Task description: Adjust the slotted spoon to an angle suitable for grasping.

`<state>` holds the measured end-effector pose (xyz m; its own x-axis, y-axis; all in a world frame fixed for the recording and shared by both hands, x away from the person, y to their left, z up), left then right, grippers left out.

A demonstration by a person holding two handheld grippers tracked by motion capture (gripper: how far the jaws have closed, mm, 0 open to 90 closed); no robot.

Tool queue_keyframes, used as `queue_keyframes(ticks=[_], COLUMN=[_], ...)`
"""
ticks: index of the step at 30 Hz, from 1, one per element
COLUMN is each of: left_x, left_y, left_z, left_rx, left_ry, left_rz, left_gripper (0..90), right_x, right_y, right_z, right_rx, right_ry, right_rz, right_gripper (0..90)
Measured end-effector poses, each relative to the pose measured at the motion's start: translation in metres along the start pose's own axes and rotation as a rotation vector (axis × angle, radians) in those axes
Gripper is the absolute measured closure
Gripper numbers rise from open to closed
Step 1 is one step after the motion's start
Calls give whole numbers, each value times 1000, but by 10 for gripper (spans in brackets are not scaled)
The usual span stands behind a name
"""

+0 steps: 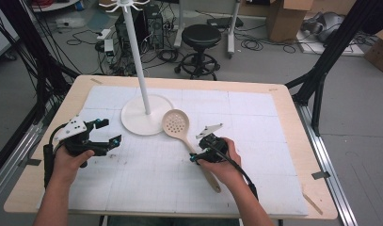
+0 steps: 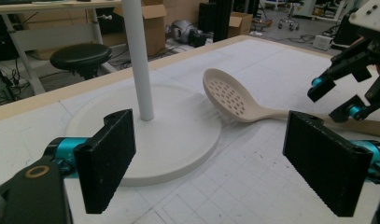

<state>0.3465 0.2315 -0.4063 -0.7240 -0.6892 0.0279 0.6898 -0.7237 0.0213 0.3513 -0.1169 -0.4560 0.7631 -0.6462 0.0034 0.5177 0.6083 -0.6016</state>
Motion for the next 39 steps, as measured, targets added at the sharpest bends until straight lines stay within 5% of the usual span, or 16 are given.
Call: queue_keyframes(ticks=[5,11,21,29,39], left_x=[1,2,4,4,6], left_y=[0,0,1,2,3], left_z=[0,-1,-2,-2,-1], left_rx=[-1,-10,-17,-19,-16], left_ry=[0,6,12,14,15], left_rz=[0,-3,-15,-15,-21], left_gripper=[177,177,177,177,177], right_x=[-7,-10,-9,-8,-20], right_y=[9,9,8,4,4], right_z=[-9,-8,-10,-13,-12], right_rx=[-80,-86,-67,-64,-68], right_ry=[-48,-70,-8,5,-70], right_rz=[-21,-4,7,80,165], right_gripper=[537,609,666,765,767])
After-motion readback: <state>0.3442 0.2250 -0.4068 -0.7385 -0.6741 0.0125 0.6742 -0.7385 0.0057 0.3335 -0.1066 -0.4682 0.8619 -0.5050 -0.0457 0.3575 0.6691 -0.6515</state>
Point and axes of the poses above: each handheld gripper's, and its own axes: y roughly forward along the jaws, z roughly out of its top, x roughly to its right, the point moved 5 cm from there along y, roughly forward along the jaws, and after that the axes turned 15 degrees about x, right-handed, at the moved point
